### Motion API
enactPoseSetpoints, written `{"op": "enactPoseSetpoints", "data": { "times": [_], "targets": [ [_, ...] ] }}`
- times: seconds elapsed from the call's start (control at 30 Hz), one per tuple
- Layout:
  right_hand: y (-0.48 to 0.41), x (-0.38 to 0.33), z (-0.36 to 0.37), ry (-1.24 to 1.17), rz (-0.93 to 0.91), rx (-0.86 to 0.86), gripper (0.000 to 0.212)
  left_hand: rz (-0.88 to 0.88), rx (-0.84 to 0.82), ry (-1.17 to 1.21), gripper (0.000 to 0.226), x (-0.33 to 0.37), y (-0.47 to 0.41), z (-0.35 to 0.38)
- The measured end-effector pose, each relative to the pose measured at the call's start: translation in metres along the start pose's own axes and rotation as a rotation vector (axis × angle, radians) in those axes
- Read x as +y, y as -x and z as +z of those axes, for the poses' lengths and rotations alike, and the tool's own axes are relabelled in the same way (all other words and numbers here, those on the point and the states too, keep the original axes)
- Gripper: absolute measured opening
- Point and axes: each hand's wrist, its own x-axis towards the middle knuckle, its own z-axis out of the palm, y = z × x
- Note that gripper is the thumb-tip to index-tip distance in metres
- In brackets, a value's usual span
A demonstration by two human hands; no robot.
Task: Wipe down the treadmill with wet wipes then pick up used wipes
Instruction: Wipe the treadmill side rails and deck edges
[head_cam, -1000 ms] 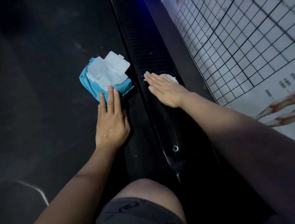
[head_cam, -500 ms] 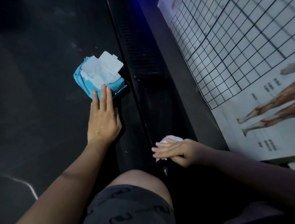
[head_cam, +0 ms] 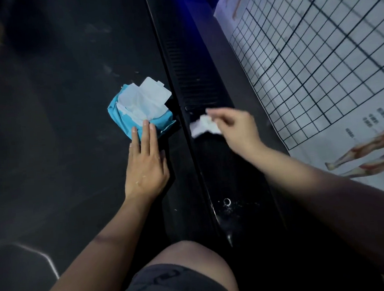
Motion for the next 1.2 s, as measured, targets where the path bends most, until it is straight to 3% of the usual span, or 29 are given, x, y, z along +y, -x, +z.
{"op": "enactPoseSetpoints", "data": {
  "times": [0.1,0.23,0.4,0.6,0.7,0.8,0.9,1.0,1.07,1.13,1.2],
  "targets": [
    [-0.048,0.007,0.018,0.078,-0.048,0.084,0.035,-0.001,-0.002,0.001,0.071,0.0,0.0,-0.001],
    [-0.043,0.029,0.036,0.135,-0.064,-0.171,0.028,-0.001,-0.004,0.007,0.07,0.0,0.0,-0.001],
    [0.018,0.039,0.01,0.03,-0.131,-0.244,0.023,-0.007,-0.002,0.009,0.069,0.001,0.001,0.0],
    [0.131,0.023,-0.019,-0.05,-0.082,-0.58,0.02,0.002,0.008,0.01,0.069,0.002,0.002,-0.001],
    [0.149,0.017,-0.037,-0.08,0.12,-0.692,0.01,0.003,0.002,0.019,0.07,0.001,0.002,-0.002],
    [0.143,0.008,-0.052,-0.178,0.314,-0.761,0.015,0.002,0.001,0.015,0.069,0.001,0.002,-0.003],
    [0.125,-0.004,-0.063,-0.331,0.419,-0.602,0.02,-0.002,-0.009,0.008,0.069,0.003,0.003,-0.004],
    [0.093,0.007,-0.069,-0.246,0.306,-0.241,0.02,-0.003,-0.009,-0.01,0.07,0.002,0.002,-0.004],
    [0.076,0.018,-0.066,-0.218,0.281,-0.092,0.02,-0.001,-0.012,-0.016,0.07,0.002,0.002,-0.003],
    [0.069,0.027,-0.055,-0.15,0.251,-0.046,0.017,-0.002,-0.012,-0.019,0.071,0.002,0.002,-0.003],
    [0.072,0.037,-0.044,0.075,0.093,-0.06,0.014,0.0,-0.008,-0.022,0.071,0.002,0.002,-0.003]
  ]
}}
